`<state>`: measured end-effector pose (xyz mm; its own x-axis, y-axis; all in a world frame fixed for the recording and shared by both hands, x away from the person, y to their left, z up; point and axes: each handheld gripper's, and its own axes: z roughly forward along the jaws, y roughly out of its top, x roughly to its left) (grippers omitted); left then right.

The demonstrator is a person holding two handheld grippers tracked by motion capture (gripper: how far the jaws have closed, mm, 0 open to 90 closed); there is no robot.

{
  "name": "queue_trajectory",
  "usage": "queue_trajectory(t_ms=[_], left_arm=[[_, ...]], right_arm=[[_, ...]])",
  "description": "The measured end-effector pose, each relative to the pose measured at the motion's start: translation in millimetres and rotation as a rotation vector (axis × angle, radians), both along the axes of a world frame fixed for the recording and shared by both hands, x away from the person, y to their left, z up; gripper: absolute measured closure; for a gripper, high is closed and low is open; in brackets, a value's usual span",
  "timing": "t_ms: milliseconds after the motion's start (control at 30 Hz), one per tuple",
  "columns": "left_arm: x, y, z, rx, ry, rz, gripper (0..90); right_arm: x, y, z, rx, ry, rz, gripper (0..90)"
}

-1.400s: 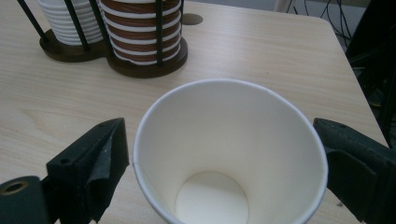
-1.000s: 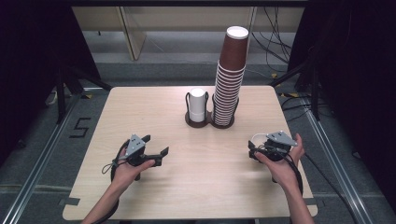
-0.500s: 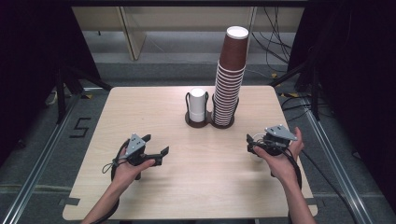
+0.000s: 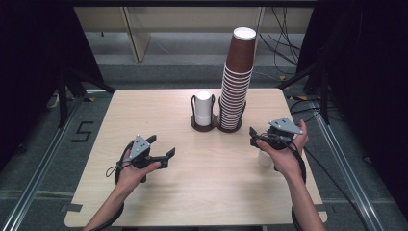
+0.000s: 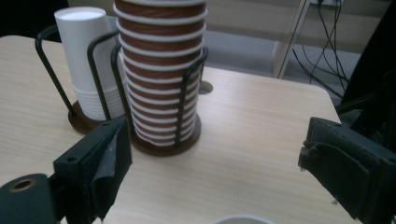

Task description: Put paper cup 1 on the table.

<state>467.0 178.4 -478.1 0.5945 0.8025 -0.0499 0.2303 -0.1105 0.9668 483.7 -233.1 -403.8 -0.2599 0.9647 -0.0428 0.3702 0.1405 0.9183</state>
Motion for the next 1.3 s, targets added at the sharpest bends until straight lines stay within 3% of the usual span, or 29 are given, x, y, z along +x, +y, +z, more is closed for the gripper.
queue_trajectory(t_ms=[167, 267, 533, 667, 733, 800, 833, 967, 1300], left_arm=[[2.7, -3.7, 5.7, -0.030, -0.016, -0.010, 8.0], [6.2, -8.6, 11.9, -0.021, -0.022, -0.014, 8.0], [17.3, -33.8, 34.8, -0.034, -0.074, -0.067, 7.9], [26.8, -51.3, 52.8, -0.054, -0.093, -0.099, 7.9], [32.2, -61.1, 62.5, -0.061, -0.108, -0.110, 7.8], [39.1, -70.0, 71.7, -0.060, -0.122, -0.126, 7.8], [43.9, -76.0, 78.1, -0.060, -0.131, -0.131, 7.8], [55.5, -89.0, 92.3, -0.059, -0.141, -0.146, 7.9], [80.1, -118.5, 116.2, -0.053, -0.154, -0.184, 7.8]], right_arm=[[5.1, 7.0, 8.4, 0.022, -0.018, 0.007, 9.7], [8.4, 10.0, 14.1, 0.028, -0.030, 0.019, 9.9], [12.6, 14.9, 26.1, 0.029, -0.050, 0.036, 10.8], [13.3, 20.4, 31.8, 0.042, -0.051, 0.040, 11.5], [15.6, 20.6, 33.6, 0.032, -0.074, 0.051, 11.8], [17.3, 21.7, 35.6, 0.032, -0.078, 0.051, 11.9], [17.0, 23.8, 36.4, 0.057, -0.059, 0.045, 12.0], [21.0, 23.2, 40.1, 0.047, -0.075, 0.056, 12.3], [22.2, 21.7, 47.2, 0.067, -0.071, 0.044, 12.7]])
